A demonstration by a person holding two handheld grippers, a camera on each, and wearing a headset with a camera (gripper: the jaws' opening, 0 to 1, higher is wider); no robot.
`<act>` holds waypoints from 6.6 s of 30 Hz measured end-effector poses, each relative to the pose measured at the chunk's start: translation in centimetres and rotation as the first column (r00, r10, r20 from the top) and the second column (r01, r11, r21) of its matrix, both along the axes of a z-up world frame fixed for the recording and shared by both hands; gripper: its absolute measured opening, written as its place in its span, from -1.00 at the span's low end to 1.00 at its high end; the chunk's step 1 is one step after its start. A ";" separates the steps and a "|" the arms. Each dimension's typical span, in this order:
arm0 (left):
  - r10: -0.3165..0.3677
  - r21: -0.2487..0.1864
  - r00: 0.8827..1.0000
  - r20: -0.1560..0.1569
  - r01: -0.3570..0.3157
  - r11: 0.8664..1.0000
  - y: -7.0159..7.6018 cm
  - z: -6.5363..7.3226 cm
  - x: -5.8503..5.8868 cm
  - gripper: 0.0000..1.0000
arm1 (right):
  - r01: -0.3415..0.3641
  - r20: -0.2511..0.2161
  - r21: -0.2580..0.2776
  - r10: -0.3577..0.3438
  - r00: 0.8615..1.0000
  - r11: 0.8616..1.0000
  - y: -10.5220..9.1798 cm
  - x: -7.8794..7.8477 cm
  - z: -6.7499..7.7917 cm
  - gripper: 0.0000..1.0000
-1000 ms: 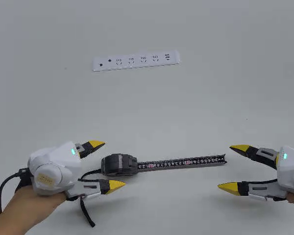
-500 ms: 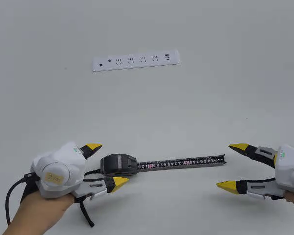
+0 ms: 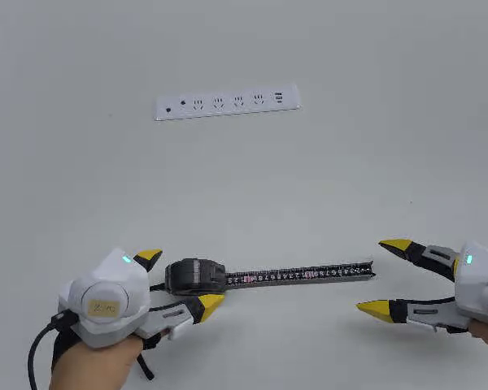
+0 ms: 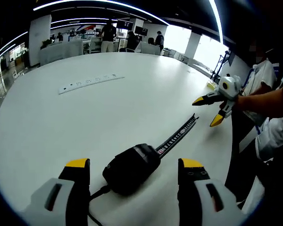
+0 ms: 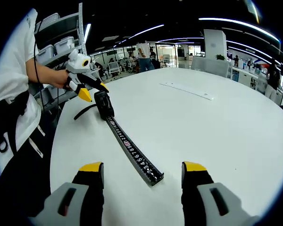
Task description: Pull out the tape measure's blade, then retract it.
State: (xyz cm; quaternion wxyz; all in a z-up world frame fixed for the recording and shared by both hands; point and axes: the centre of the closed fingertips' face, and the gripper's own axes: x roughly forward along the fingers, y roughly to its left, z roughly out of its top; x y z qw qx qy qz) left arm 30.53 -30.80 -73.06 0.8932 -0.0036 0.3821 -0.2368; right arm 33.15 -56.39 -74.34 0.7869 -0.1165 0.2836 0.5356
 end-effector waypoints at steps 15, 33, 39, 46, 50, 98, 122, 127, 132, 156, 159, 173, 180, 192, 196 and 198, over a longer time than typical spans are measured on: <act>0.184 -0.008 0.982 -0.044 -0.185 0.983 0.1 -0.6 -0.8 0.59 | 0.008 -0.006 0.015 -0.007 1.000 1.000 -0.1 0.5 -0.1 0.34; 0.330 -0.012 0.943 -0.036 -0.331 0.944 1.1 -0.9 -0.4 0.60 | 0.009 -0.012 0.029 -0.009 1.000 1.000 0.2 0.5 0.1 0.34; 0.385 -0.044 0.923 -0.019 -0.385 0.922 1.1 -1.1 -0.2 0.62 | 0.010 -0.011 0.031 -0.009 1.000 0.999 0.2 0.5 0.1 0.34; 0.404 -0.061 0.915 -0.005 -0.403 0.913 0.0 -1.0 0.2 0.61 | 0.014 -0.011 0.032 -0.014 1.000 0.999 0.1 0.6 0.2 0.34; 0.403 -0.042 0.915 0.003 -0.403 0.914 0.0 -1.1 0.3 0.58 | 0.017 -0.012 0.034 -0.016 1.000 0.999 0.0 0.7 0.2 0.33; 0.448 0.004 0.892 -0.058 -0.449 0.894 0.6 -3.0 0.1 0.31 | -0.156 -0.005 -0.017 0.156 0.988 0.988 -1.2 1.1 -4.1 -0.52; 0.474 -0.017 0.878 -0.068 -0.476 0.879 0.3 -2.9 0.1 0.22 | -0.175 0.007 -0.012 0.176 0.984 0.984 -1.3 0.9 -3.8 -0.71; 0.482 -0.012 0.873 -0.073 -0.484 0.875 0.3 -3.0 0.1 0.22 | -0.170 0.006 -0.010 0.170 0.985 0.985 -1.2 0.9 -4.0 -0.71; 0.489 -0.008 0.869 -0.075 -0.491 0.871 0.4 -3.0 0.1 0.22 | -0.175 0.008 -0.009 0.175 0.984 0.984 -1.2 0.8 -4.0 -0.71; 0.503 0.001 0.859 -0.089 -0.505 0.863 0.5 -3.1 0.1 0.15 | -0.219 0.031 0.011 0.219 0.975 0.976 -0.2 0.2 -3.9 -0.75; 0.503 0.001 0.859 -0.091 -0.505 0.863 0.5 -3.1 0.1 0.15 | -0.223 0.030 0.018 0.222 0.975 0.975 0.0 0.2 -3.9 -0.75; 0.501 0.000 0.861 -0.090 -0.503 0.864 0.4 -3.0 0.1 0.16 | -0.243 0.028 0.035 0.242 0.970 0.970 1.7 -0.1 -3.8 -0.75; 0.500 -0.001 0.861 -0.088 -0.502 0.865 0.4 -3.0 0.1 0.16 | -0.260 0.027 0.042 0.259 0.965 0.965 3.0 -0.3 -3.9 -0.76; 0.502 -0.002 0.860 -0.091 -0.505 0.863 0.4 -3.0 0.2 0.16 | -0.274 0.027 0.066 0.272 0.962 0.960 4.5 -0.5 -3.9 -0.76; 0.502 -0.003 0.860 -0.090 -0.504 0.864 0.4 -3.1 0.2 0.16 | -0.282 0.019 0.078 0.281 0.959 0.956 5.3 -0.6 -3.9 -0.77; 0.501 -0.003 0.861 -0.089 -0.503 0.864 0.4 -3.1 0.2 0.16 | -0.287 0.020 0.082 0.286 0.958 0.954 5.6 -0.6 -3.9 -0.77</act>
